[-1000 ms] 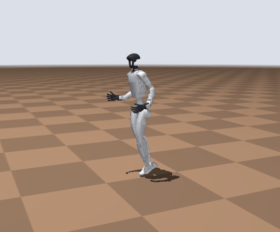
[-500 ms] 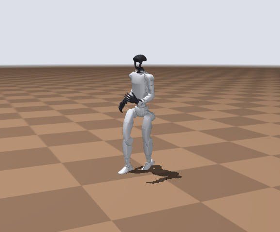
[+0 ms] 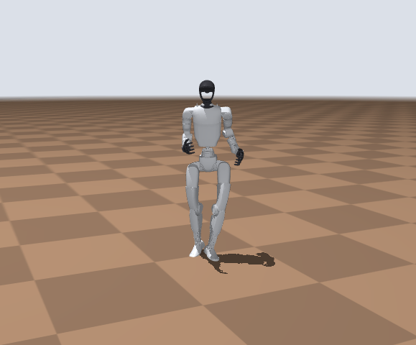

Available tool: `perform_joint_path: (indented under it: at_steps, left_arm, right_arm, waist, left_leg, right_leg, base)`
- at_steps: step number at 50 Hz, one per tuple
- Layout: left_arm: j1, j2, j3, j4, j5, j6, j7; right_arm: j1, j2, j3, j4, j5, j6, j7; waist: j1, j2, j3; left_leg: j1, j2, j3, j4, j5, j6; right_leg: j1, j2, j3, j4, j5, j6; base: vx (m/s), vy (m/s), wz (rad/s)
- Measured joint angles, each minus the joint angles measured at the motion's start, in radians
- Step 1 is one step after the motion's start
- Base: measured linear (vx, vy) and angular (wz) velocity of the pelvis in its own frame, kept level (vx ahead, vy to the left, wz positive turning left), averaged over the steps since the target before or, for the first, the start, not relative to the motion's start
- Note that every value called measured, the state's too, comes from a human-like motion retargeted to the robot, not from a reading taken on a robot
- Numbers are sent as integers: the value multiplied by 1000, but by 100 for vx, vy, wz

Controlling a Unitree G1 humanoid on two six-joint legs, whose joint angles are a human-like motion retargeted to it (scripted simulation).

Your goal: Walk run

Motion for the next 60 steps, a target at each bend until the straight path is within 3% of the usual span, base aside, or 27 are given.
perform_joint_path:
  at_steps: [3,5,6,8,10,12,13,15,17,21,23,26,31,35,36,38,40,42,43,44,45,47,48,52,58,60]
  left_arm:
    - [-45,28,-4,-5,9,-14,30]
    - [-90,15,-15,-2,15,-17,53]
    - [-123,-8,-25,0,16,-16,63]
    - [-170,-58,-34,-10,5,-14,81]
    - [-197,-83,-52,-31,-12,-16,103]
    - [-238,-88,-52,-46,-19,-23,125]
    - [-267,-86,-50,-52,-16,-20,125]
    - [-317,-67,-76,-67,-15,-13,123]
    - [-377,-63,-133,-71,-44,-14,136]
    - [-478,-47,-251,-73,-139,7,132]
    - [-513,-29,-307,-81,-173,24,119]
    - [-551,12,-353,-86,-181,36,90]
    - [-563,91,-365,-54,-112,31,31]
    - [-496,89,-345,-2,-69,12,20]
    - [-468,77,-333,12,-62,10,19]
    - [-405,54,-311,41,-47,5,17]
    - [-339,32,-301,69,-30,3,12]
    - [-285,16,-281,107,-6,15,-17]
    - [-267,10,-265,124,10,25,-36]
    - [-252,3,-252,135,24,31,-52]
    - [-240,-6,-240,144,37,35,-68]
    - [-201,-11,-216,146,45,24,-72]
    - [-180,-19,-198,144,46,16,-67]
    - [-117,-43,-141,116,27,-4,-36]
    - [-140,-112,-120,54,2,-27,68]
    - [-166,-142,-116,17,10,-35,107]
  right_arm:
    - [15,-67,9,-20,-45,7,15]
    - [47,-94,6,1,-69,13,26]
    - [65,-100,-1,23,-72,19,32]
    - [101,-108,-2,79,-78,27,51]
    - [137,-98,-25,157,-95,24,89]
    - [168,-94,-31,235,-144,14,117]
    - [179,-95,-27,270,-173,8,112]
    - [201,-92,-28,323,-200,5,92]
    - [226,-90,-53,359,-198,-7,76]
    - [297,-56,-119,376,-158,-24,61]
    - [327,-35,-150,373,-155,-30,47]
    - [351,-16,-171,365,-161,-31,28]
    - [332,-8,-154,347,-144,-22,25]
    - [301,-55,-111,321,-103,-12,58]
    - [287,-78,-98,316,-98,-10,63]
    - [255,-115,-81,308,-103,-5,70]
    - [227,-130,-89,297,-129,-2,68]
    - [208,-120,-110,285,-148,1,53]
    - [192,-109,-119,280,-146,2,40]
    - [170,-99,-126,273,-136,3,27]
    - [144,-89,-133,266,-122,4,14]
    - [101,-70,-124,241,-80,4,-1]
    - [83,-66,-114,223,-62,2,-1]
    - [54,-87,-86,135,-46,-13,14]
    - [93,-114,-114,95,-191,1,-10]
    - [107,-107,-106,123,-236,2,-40]
  waist:
    - [-17,6,-5]
    - [-7,1,-13]
    - [-10,-8,-22]
    - [15,-64,-36]
    - [13,-88,-50]
    - [7,-53,-42]
    - [1,-41,-28]
    - [5,29,-18]
    - [4,85,-19]
    - [-43,139,-17]
    - [-93,152,-28]
    - [-166,146,-45]
    - [-204,95,-26]
    - [-229,79,17]
    - [-229,83,21]
    - [-256,115,16]
    - [-323,166,11]
    - [-338,209,8]
    - [-323,206,11]
    - [-299,180,4]
    - [-273,142,-8]
    - [-220,108,-4]
    - [-175,96,-3]
    - [-71,56,-10]
    - [33,47,4]
    - [56,27,12]
  left_leg:
    - [12,-27,224,-177,-91,-19]
    - [19,-42,301,-236,-90,-6]
    - [23,-51,295,-231,-48,64]
    - [61,-43,300,-196,-49,147]
    - [85,-39,202,-137,-140,156]
    - [86,44,145,-41,-181,156]
    - [84,52,93,7,-211,156]
    - [109,108,45,22,-227,156]
    - [124,98,-60,1,-222,156]
    - [171,8,-310,-69,-176,156]
    - [192,-46,-456,-96,-151,156]
    - [222,-128,-639,-104,-122,156]
    - [331,-232,-767,-93,-58,156]
    - [467,-278,-795,-106,106,156]
    - [494,-283,-769,-110,176,151]
    - [514,-255,-741,-75,328,77]
    - [485,-206,-716,57,500,-77]
    - [376,-149,-634,334,560,-258]
    - [324,-132,-578,472,560,-334]
    - [277,-139,-515,531,545,-322]
    - [231,-157,-447,552,523,-267]
    - [113,-124,-332,644,329,-135]
    - [44,-128,-304,664,255,-113]
    - [-129,-88,-169,485,33,-12]
    - [-99,-95,0,-131,-56,-15]
    - [-51,-81,42,-174,76,156]
  right_leg:
    - [65,45,-117,-3,-51,15]
    - [109,70,-154,13,-58,34]
    - [124,73,-172,28,-36,53]
    - [166,52,-143,70,60,92]
    - [177,53,-143,167,250,87]
    - [110,50,-90,376,400,3]
    - [49,43,-22,537,413,-36]
    - [-33,166,146,617,395,-17]
    - [-111,209,203,662,291,-41]
    - [-239,120,164,623,87,-152]
    - [-295,85,151,535,41,-172]
    - [-366,92,245,363,25,-90]
    - [-450,86,444,120,-6,24]
    - [-462,41,388,0,-35,165]
    - [-453,38,393,14,-8,173]
    - [-435,99,517,87,-37,118]
    - [-424,89,500,181,-141,106]
    - [-372,85,391,229,-222,46]
    - [-343,62,340,233,-236,44]
    - [-319,34,341,230,-248,41]
    - [-298,3,369,224,-259,37]
    - [-232,-14,347,198,-264,29]
    - [-198,-14,351,173,-247,31]
    - [-81,-2,242,80,-72,32]
    - [132,99,27,29,279,33]
    - [169,120,88,110,405,55]
  base:
    - [69,-17,215]
    - [68,-16,158]
    - [76,-17,122]
    - [107,-40,35]
    - [138,-28,48]
    - [81,19,99]
    - [56,17,137]
    - [57,20,180]
    - [57,26,236]
    - [66,21,329]
    - [69,2,388]
    - [80,-9,358]
    - [82,-7,233]
    - [96,11,138]
    - [106,19,77]
    - [111,5,140]
    - [106,-9,259]
    - [120,-25,216]
    - [110,-27,144]
    - [89,-22,112]
    - [83,-16,104]
    - [95,-13,61]
    - [107,-13,19]
    - [108,-16,65]
    - [113,-23,82]
    - [139,-68,57]
